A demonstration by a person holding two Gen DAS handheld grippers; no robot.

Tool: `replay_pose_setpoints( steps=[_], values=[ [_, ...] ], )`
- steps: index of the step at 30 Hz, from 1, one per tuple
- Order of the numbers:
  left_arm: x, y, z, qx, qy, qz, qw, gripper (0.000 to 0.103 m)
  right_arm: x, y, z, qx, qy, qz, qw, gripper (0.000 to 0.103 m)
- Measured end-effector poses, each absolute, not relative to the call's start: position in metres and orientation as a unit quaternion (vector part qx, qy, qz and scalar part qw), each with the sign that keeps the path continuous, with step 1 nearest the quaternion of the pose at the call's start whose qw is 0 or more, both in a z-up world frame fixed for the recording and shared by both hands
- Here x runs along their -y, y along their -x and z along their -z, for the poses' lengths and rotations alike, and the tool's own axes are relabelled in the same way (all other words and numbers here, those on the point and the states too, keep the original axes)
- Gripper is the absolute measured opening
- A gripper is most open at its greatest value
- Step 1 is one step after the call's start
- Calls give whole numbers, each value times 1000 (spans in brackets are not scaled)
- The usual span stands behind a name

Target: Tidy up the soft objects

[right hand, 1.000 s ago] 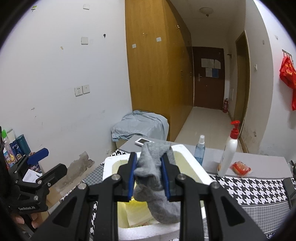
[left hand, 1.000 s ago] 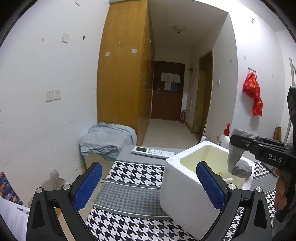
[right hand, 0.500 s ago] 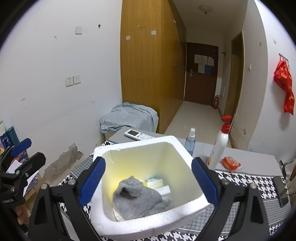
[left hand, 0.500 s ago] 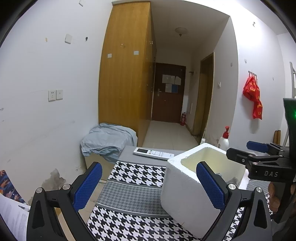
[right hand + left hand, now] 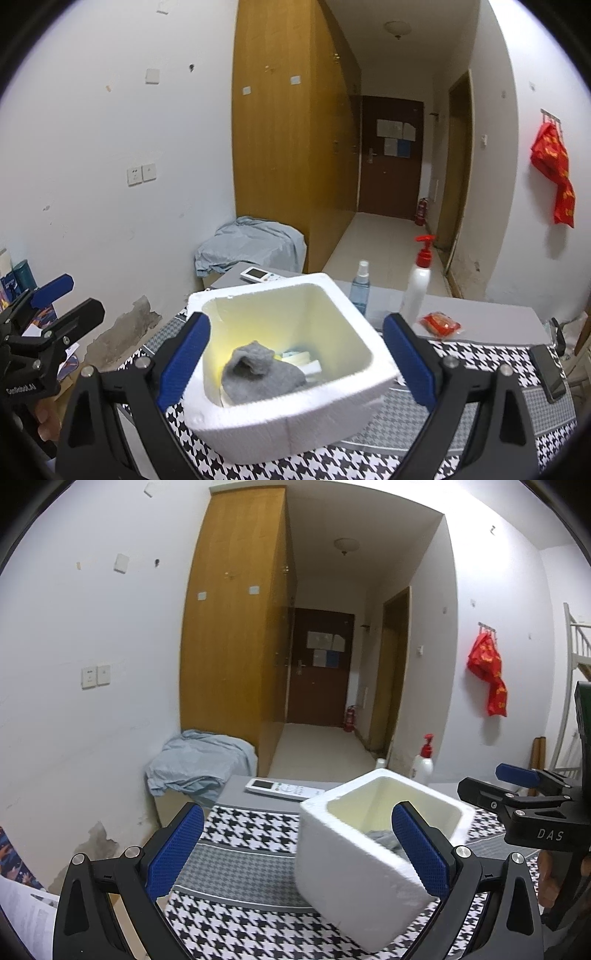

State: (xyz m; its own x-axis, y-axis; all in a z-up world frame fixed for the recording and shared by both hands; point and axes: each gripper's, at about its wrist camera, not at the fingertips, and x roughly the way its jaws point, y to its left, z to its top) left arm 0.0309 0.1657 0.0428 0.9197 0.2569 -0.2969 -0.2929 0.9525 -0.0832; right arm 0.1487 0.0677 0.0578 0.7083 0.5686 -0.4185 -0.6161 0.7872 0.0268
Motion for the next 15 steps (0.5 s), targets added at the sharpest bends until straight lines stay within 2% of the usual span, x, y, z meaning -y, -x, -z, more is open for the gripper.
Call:
replay_pose_setpoints(
  steps=[4,6,15],
  values=[
    [-152,-34,-51,-141,55,-123,981,102,-48,-142,-60,-200,49,-306,930,98],
    [-145,-34,-54,-139,50,-114,982,102,-39,-139,-61,-197,43,-298,933,102],
    [-113,-30,-61,-136,42,-93,985,102,-4,-116,-61,-191,32,-266,944,103]
  ],
)
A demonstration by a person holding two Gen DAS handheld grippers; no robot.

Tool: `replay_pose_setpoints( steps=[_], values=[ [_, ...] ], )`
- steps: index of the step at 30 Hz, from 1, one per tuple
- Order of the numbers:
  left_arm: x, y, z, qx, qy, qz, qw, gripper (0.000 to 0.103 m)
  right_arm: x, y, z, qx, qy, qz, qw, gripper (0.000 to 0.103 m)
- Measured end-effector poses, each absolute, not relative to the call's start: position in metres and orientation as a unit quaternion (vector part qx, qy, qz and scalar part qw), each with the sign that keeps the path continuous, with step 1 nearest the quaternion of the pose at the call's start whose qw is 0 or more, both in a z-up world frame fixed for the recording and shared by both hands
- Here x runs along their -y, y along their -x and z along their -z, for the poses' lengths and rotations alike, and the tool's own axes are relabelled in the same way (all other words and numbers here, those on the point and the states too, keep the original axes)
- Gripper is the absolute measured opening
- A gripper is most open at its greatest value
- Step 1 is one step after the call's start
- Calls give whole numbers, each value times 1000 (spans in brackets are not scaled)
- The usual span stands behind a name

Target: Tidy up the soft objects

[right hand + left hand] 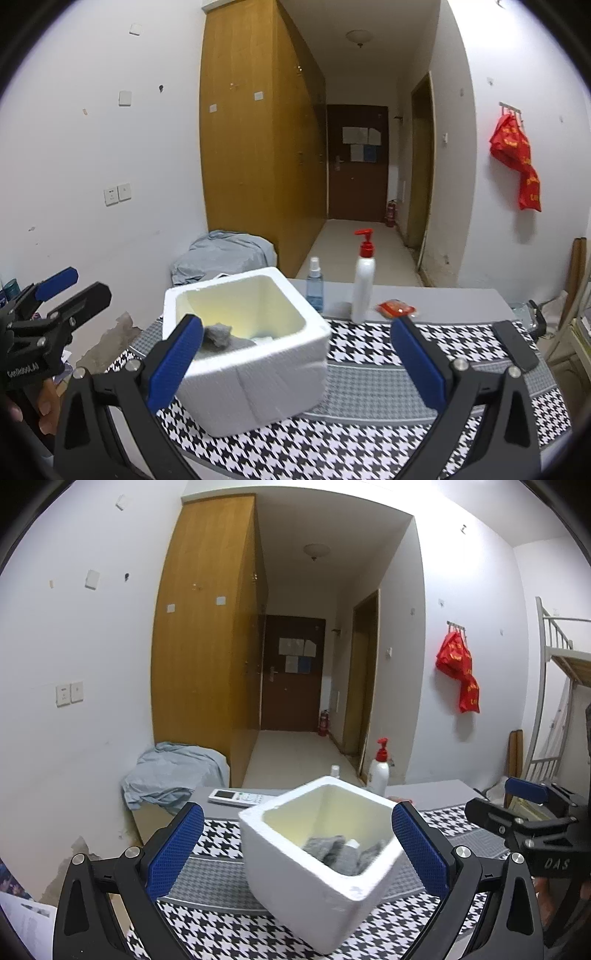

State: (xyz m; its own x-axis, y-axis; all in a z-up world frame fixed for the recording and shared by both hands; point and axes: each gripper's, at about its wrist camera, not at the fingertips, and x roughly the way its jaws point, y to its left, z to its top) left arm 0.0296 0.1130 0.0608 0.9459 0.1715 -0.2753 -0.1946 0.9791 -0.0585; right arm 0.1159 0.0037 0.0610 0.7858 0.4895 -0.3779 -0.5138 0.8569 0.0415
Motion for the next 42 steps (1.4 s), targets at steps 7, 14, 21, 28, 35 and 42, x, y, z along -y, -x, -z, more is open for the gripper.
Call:
replay_pose_setpoints(
  steps=[7,14,21,28,35,42],
  values=[
    [-92,-16,-72,-135,39,-87,986,102,17,-97,-64,-188,29,-252,949,103],
    [-75,3,-78,-133,31,-86,987,102,41,-76,-68,-180,20,-244,953,103],
    [-60,27,-75,-124,29,-73,989,102,61,-49,-66,-172,12,-235,957,103],
    [-48,50,-70,-116,23,-63,991,102,76,-22,-62,-162,4,-225,961,103],
    [-44,72,-63,-110,23,-57,992,102,83,5,-55,-151,2,-217,964,103],
    [-38,97,-51,-103,18,-50,993,102,88,33,-42,-138,-9,-218,966,103]
  ],
)
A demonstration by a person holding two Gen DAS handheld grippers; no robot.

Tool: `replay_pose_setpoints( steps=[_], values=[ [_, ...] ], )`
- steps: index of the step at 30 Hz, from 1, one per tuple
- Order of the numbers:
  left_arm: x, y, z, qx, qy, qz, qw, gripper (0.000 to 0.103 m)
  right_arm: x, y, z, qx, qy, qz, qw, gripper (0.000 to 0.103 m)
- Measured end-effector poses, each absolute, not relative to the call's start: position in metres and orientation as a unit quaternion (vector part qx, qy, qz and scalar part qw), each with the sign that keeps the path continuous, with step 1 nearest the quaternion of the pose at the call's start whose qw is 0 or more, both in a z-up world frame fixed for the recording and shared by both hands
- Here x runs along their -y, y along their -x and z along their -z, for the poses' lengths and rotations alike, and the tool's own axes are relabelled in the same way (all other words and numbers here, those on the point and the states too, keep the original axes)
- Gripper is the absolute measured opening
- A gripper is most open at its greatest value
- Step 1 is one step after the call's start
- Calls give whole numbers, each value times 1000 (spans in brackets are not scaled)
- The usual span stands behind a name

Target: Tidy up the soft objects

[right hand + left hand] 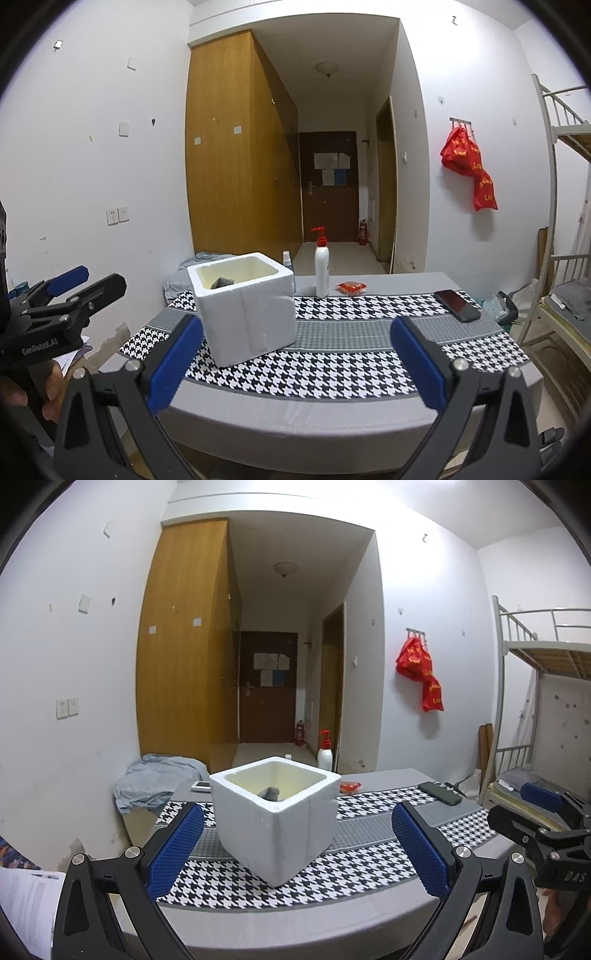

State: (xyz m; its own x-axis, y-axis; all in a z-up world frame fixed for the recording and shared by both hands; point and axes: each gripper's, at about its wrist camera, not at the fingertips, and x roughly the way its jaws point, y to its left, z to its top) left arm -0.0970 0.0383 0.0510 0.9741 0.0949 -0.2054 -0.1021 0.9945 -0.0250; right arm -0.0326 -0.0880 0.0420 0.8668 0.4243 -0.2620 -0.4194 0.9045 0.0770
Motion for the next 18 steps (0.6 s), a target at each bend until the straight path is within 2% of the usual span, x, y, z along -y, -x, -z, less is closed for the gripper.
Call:
replay_pose_setpoints(
  steps=[18],
  values=[
    [-30,140,-20,-64,11,-53,996,102,87,86,-13,-91,-11,-203,975,103]
  ],
)
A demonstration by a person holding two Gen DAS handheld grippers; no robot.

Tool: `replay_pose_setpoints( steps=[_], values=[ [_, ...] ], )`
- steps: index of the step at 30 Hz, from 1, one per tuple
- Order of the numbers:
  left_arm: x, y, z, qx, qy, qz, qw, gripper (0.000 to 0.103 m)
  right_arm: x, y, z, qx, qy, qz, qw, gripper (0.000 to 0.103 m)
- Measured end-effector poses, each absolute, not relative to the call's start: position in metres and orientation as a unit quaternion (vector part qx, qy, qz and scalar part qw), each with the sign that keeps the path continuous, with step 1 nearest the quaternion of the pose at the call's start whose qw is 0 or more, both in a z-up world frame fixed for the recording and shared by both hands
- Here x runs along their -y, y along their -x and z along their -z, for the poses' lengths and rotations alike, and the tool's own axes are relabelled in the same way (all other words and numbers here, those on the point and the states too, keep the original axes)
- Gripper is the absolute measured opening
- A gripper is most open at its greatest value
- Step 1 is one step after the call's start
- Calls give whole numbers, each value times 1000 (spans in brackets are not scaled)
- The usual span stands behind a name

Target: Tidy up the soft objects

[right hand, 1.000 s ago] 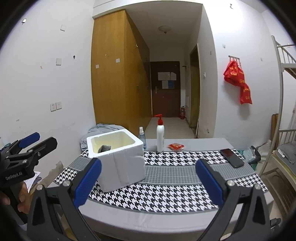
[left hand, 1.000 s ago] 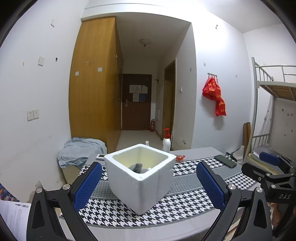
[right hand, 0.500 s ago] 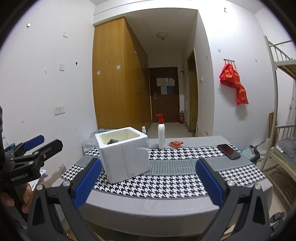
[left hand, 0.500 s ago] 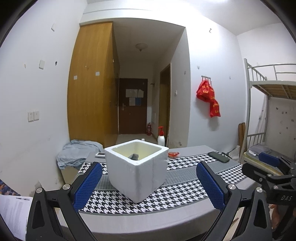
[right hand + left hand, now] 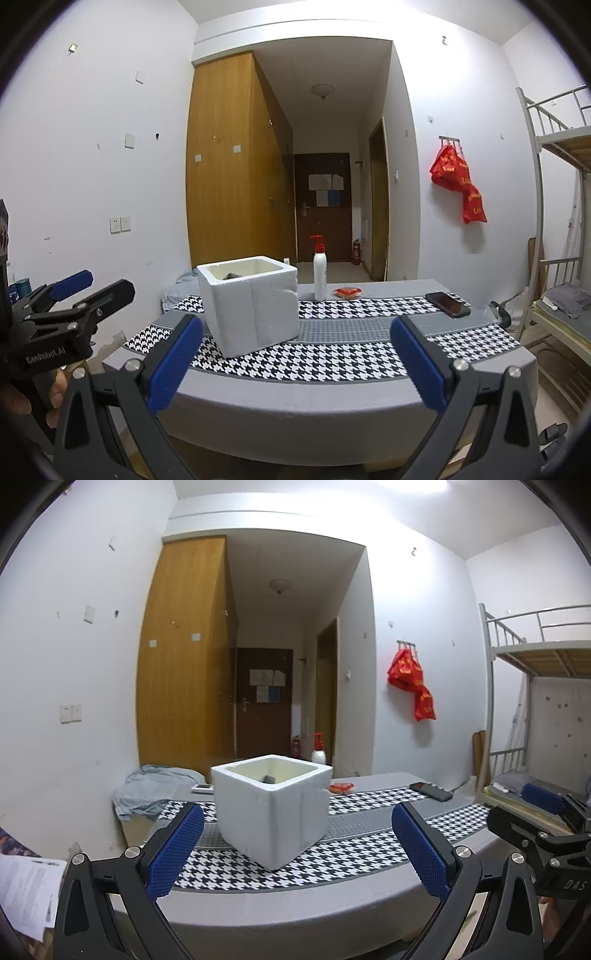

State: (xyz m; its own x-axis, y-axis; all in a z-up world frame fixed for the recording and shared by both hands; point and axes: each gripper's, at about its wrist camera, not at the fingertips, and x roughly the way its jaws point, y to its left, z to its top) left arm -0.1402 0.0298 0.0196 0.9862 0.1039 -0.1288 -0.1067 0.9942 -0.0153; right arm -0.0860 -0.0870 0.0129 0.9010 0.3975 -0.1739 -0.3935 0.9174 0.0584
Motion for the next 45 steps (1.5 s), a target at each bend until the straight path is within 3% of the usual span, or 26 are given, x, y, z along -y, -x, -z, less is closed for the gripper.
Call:
replay_pose_setpoints(
  steps=[45],
  values=[
    [-41,152,41,-57,18,-110,992,102,90,98,43,-97,4,-177,979,103]
  ],
)
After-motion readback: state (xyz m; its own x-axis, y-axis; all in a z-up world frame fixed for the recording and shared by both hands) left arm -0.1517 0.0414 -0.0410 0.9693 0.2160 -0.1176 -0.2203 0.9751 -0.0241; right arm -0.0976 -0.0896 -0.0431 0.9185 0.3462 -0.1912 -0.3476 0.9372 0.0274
